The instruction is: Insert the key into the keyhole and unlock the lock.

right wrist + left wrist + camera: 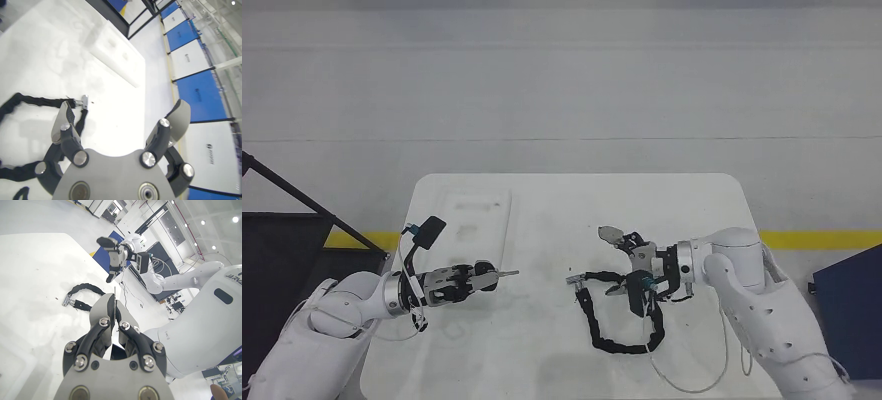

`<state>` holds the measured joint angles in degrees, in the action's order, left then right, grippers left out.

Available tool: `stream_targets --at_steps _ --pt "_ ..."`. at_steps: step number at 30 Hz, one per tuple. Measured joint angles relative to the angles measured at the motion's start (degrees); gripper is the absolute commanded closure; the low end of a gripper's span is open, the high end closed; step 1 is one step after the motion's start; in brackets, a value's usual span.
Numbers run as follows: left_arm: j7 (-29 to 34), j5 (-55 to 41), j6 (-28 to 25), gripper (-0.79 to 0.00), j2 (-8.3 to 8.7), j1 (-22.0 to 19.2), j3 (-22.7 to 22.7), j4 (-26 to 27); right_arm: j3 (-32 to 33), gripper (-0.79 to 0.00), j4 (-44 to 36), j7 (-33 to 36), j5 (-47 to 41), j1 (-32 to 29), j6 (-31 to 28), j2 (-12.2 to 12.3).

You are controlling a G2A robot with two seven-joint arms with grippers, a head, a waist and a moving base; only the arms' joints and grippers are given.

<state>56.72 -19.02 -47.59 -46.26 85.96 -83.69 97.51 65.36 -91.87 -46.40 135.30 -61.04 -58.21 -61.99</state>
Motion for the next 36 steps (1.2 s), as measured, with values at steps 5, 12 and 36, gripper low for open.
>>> stream_targets --at_steps 5,12,36 --pt "0.00 0.00 0.00 0.000 0.00 0.00 0.00 0.00 -11.10 -0.785 7.54 0.15 -6.32 8.24 0.22 2.44" --pt "0.00 0.00 0.00 0.000 0.00 0.00 0.00 0.00 -28.75 -0.785 20.52 0.26 -15.51 22.29 0.21 3.78" --pt "0.00 0.00 0.00 0.000 0.00 0.00 0.00 0.00 -43.43 -0.785 28.41 9.18 -32.88 30.17 1.22 3.42"
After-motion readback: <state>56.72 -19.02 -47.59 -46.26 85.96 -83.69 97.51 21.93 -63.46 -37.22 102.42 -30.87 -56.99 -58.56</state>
